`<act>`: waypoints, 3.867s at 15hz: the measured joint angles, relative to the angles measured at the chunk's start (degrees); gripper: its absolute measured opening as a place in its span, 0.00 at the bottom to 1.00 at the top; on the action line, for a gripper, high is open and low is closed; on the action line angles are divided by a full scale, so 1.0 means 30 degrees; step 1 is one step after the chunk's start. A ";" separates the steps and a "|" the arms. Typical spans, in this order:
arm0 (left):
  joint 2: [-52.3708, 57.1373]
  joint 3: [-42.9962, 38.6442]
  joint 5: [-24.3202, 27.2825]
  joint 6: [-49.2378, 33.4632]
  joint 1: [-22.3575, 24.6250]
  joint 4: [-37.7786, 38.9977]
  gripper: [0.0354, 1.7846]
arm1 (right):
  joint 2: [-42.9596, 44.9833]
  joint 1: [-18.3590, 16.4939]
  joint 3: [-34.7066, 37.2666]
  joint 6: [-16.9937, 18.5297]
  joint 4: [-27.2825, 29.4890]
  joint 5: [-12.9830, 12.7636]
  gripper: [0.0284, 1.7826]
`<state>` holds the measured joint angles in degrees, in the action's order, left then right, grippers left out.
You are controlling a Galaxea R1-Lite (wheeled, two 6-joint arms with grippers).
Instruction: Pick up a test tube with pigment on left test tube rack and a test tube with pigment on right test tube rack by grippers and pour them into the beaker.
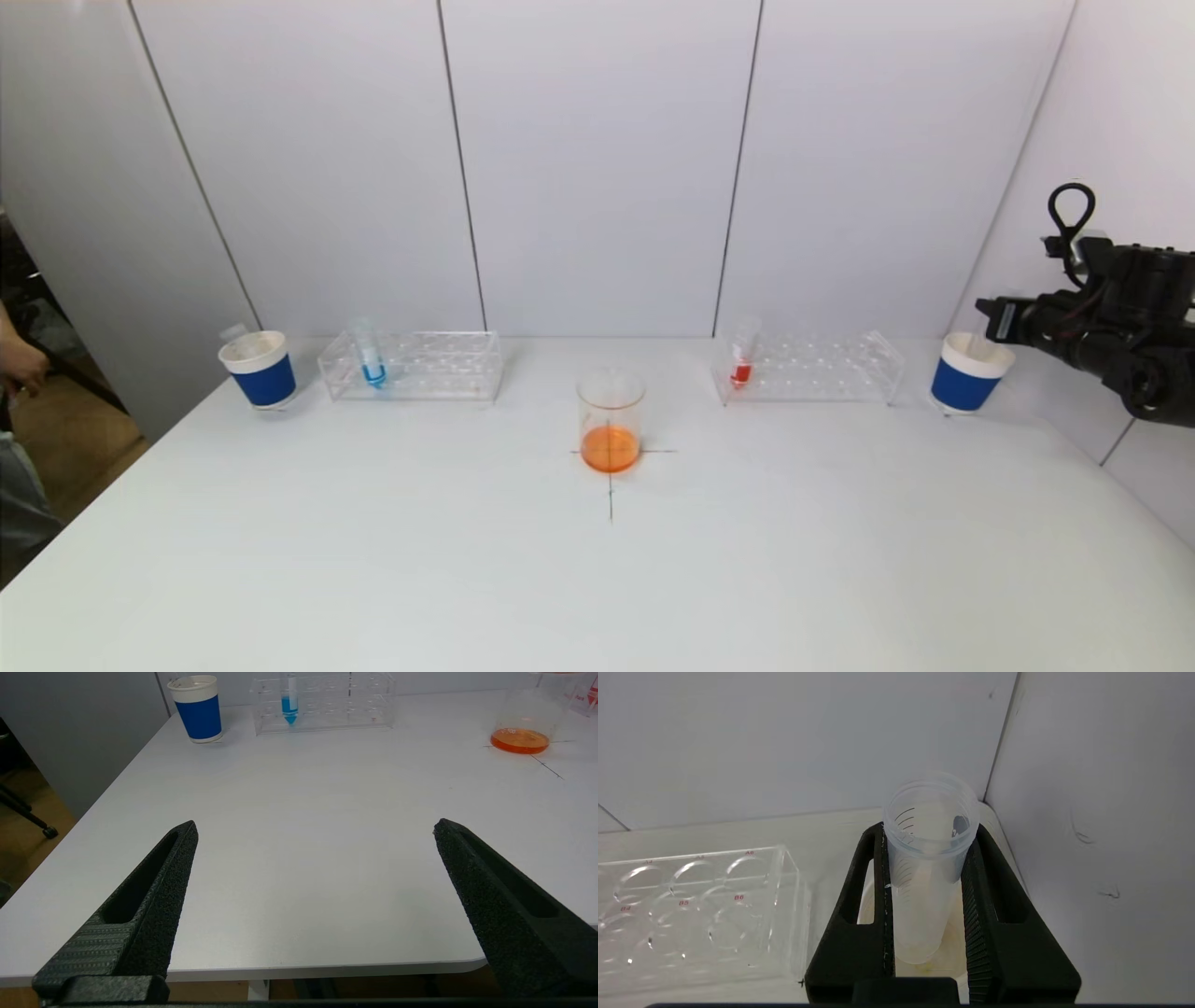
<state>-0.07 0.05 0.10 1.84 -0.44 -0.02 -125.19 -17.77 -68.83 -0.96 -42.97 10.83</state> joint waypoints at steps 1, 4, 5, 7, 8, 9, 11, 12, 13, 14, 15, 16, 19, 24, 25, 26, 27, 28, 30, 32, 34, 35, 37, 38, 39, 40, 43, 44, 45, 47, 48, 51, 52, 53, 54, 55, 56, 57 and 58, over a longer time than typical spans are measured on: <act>0.0000 0.0000 0.0000 0.0000 0.0000 0.0008 0.99 | -0.0077 -0.0037 0.0130 0.0000 -0.0016 -0.0008 0.26; 0.0000 0.0000 0.0004 0.0008 0.0000 0.0000 0.99 | -0.0276 -0.0118 0.0378 0.0000 -0.0211 0.0000 0.26; 0.0000 0.0000 0.0004 0.0000 0.0000 0.0000 0.99 | -0.0317 -0.0158 0.0524 -0.0016 -0.0386 0.0000 0.26; 0.0000 0.0000 0.0000 0.0000 0.0000 0.0000 0.99 | -0.0427 -0.0211 0.0821 -0.0016 -0.0947 0.0000 0.26; -0.0008 0.0000 0.0000 0.0000 0.0000 0.0000 0.99 | -0.0488 -0.0219 0.0959 -0.0024 -0.1203 0.0000 0.26; -0.0008 0.0000 0.0000 0.0000 0.0000 0.0000 0.99 | -0.0545 -0.0228 0.1097 -0.0024 -0.1369 0.0000 0.26; -0.0008 0.0000 0.0000 0.0000 0.0000 0.0000 0.99 | -0.0610 -0.0228 0.1288 0.0000 -0.1617 0.0000 0.26; -0.0008 0.0008 -0.0008 -0.0008 0.0000 0.0000 0.99 | -0.0618 -0.0232 0.1345 0.0000 -0.1634 0.0000 0.26; -0.0008 0.0008 0.0000 0.0000 0.0000 0.0000 0.99 | -0.0626 -0.0232 0.1398 0.0008 -0.1634 0.0000 0.26; -0.0008 0.0008 0.0004 0.0000 0.0000 0.0000 0.99 | -0.0638 -0.0240 0.1434 0.0000 -0.1642 0.0000 0.26; -0.0008 0.0008 0.0000 0.0000 0.0000 0.0008 0.99 | -0.0638 -0.0248 0.1447 0.0008 -0.1634 0.0000 0.26; -0.0008 0.0008 0.0000 0.0000 0.0000 0.0008 0.99 | -0.0638 -0.0256 0.1471 0.0008 -0.1617 0.0000 0.26; -0.0008 0.0000 0.0000 0.0000 0.0000 0.0008 0.99 | -0.0589 -0.0329 0.1552 0.0012 -0.1597 0.0028 0.26; -0.0008 0.0000 0.0000 0.0008 0.0000 0.0000 0.99 | -0.0524 -0.0370 0.1629 0.0175 -0.1577 0.0057 0.26; -0.0008 0.0000 0.0004 0.0000 0.0000 0.0008 0.99 | -0.0508 -0.0394 0.1629 0.0028 -0.1577 0.0049 0.27; -0.0008 0.0000 0.0004 0.0000 0.0000 0.0008 0.99 | -0.0492 -0.0414 0.1609 0.0000 -0.1581 0.0037 0.29; -0.0008 0.0000 0.0000 -0.0008 0.0000 0.0008 0.99 | -0.0492 -0.0439 0.1601 0.0000 -0.1581 0.0037 0.32; -0.0008 0.0000 0.0000 -0.0008 0.0000 0.0000 0.99 | -0.0488 -0.0439 0.1593 0.0008 -0.1577 0.0028 0.36; -0.0008 0.0008 0.0000 0.0000 0.0000 0.0000 0.99 | -0.0451 -0.0451 0.1589 0.0008 -0.1581 0.0028 0.50; -0.0008 0.0008 0.0004 -0.0008 0.0000 0.0008 0.99 | -0.0414 -0.0459 0.1589 -0.0016 -0.1597 0.0028 0.69; -0.0008 0.0008 -0.0008 -0.0008 0.0000 0.0008 0.99 | -0.0386 -0.0467 0.1589 -0.0008 -0.1597 0.0028 0.84; -0.0008 0.0008 0.0000 0.0000 0.0000 0.0000 0.99 | -0.0362 -0.0467 0.1601 -0.0008 -0.1597 0.0028 0.90; -0.0008 0.0008 0.0004 0.0000 0.0000 0.0008 0.99 | -0.0138 -0.0459 0.1658 -0.0024 -0.1589 0.0045 0.98; -0.0008 0.0008 -0.0008 0.0000 0.0000 0.0000 0.99 | 0.0118 -0.0423 0.1768 -0.0037 -0.1577 0.0045 0.99; -0.0008 0.0008 0.0000 0.0000 0.0000 -0.0008 0.99 | 0.0565 -0.0349 0.1967 -0.0081 -0.1487 0.0049 0.99; -0.0008 0.0008 0.0000 0.0000 0.0000 0.0008 0.99 | 0.1052 -0.0256 0.2215 -0.0191 -0.1406 0.0049 0.99; -0.0008 0.0008 0.0004 -0.0008 0.0000 0.0000 0.99 | 0.3556 0.0211 0.4189 -0.0707 -0.1540 0.0085 0.99; -0.0008 0.0008 0.0000 0.0000 0.0000 0.0000 0.99 | 0.4750 0.0414 0.5246 -0.0788 -0.1544 0.0138 0.99; -0.0008 0.0008 0.0000 -0.0008 0.0000 0.0008 0.99 | 0.6063 0.0670 0.6372 -0.0837 -0.1569 0.0175 0.99; -0.0008 0.0008 0.0000 -0.0008 0.0000 0.0008 0.99 | 0.8623 0.1276 0.8590 -0.0890 -0.1560 0.0158 0.99; -0.0008 0.0008 0.0000 0.0000 0.0000 0.0008 0.99 | 1.0240 0.1808 0.9980 -0.0898 -0.1560 0.0118 0.99; -0.0008 0.0008 -0.0008 0.0000 0.0000 0.0000 0.99 | 1.4645 0.3287 1.3251 -0.0943 -0.1333 0.0045 0.99; -0.0008 0.0008 0.0000 0.0000 0.0000 0.0000 0.99 | 1.6205 0.3673 1.4361 -0.0971 -0.1195 0.0037 0.99; -0.0008 0.0008 0.0000 0.0000 0.0000 0.0000 0.99 | 1.7603 0.3942 1.5320 -0.1000 -0.1008 0.0028 0.99; -0.0008 0.0008 -0.0008 0.0000 0.0000 0.0000 0.99 | 1.8960 0.4124 1.6339 -0.1016 -0.0833 0.0045 0.99; -0.0008 0.0008 0.0000 0.0000 0.0000 0.0000 0.99 | 2.0387 0.4255 1.7396 -0.1016 -0.0650 0.0065 0.99; -0.0008 0.0008 0.0000 -0.0008 0.0000 0.0000 0.99 | 2.1707 0.4336 1.8302 -0.1020 -0.0309 0.0110 0.99; -0.0008 0.0008 0.0000 0.0000 0.0008 0.0008 0.99 | 2.3052 0.4393 1.9005 -0.1028 0.0195 0.0154 0.99; -0.0008 0.0008 0.0000 0.0000 0.0000 0.0000 0.99 | 2.4475 0.4429 1.9525 -0.1020 0.1032 0.0183 0.99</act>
<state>-0.10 0.07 0.10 1.84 -0.44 -0.02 -51.76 -4.49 -10.25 -4.02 -39.88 11.37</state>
